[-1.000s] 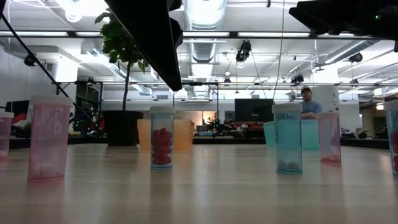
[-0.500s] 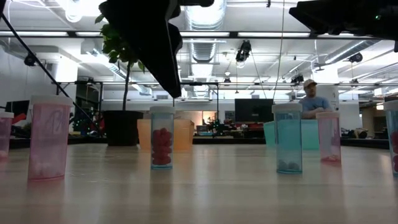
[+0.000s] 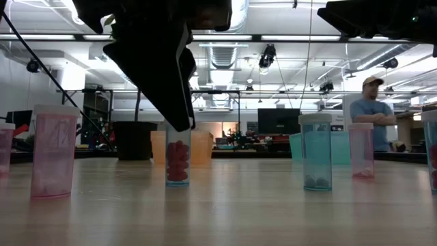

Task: Pick and place medicine bottles into bin by pill shape (circle, oval)
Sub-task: Put the left blue capsule bottle into the orange bin

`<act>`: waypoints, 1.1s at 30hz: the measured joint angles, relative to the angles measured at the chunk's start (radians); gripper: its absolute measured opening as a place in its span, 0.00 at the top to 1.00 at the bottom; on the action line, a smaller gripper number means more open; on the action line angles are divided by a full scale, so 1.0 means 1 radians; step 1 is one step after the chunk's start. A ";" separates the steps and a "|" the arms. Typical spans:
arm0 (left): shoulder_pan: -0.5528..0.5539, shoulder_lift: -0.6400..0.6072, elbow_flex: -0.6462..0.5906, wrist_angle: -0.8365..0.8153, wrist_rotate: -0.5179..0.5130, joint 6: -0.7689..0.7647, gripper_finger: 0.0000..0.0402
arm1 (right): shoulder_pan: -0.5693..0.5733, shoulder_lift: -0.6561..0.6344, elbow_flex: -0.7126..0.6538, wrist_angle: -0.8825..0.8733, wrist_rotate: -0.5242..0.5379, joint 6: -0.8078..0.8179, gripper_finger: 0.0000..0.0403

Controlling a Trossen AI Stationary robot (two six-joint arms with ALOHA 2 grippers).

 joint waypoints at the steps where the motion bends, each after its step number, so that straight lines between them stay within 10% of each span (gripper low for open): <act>1: 0.000 0.000 -0.003 0.000 0.000 -0.002 0.32 | 0.000 0.000 0.000 0.000 0.000 0.000 0.39; 33: 0.000 0.000 0.003 -0.004 -0.004 -0.028 0.67 | 0.000 0.000 0.000 0.000 0.000 0.000 0.39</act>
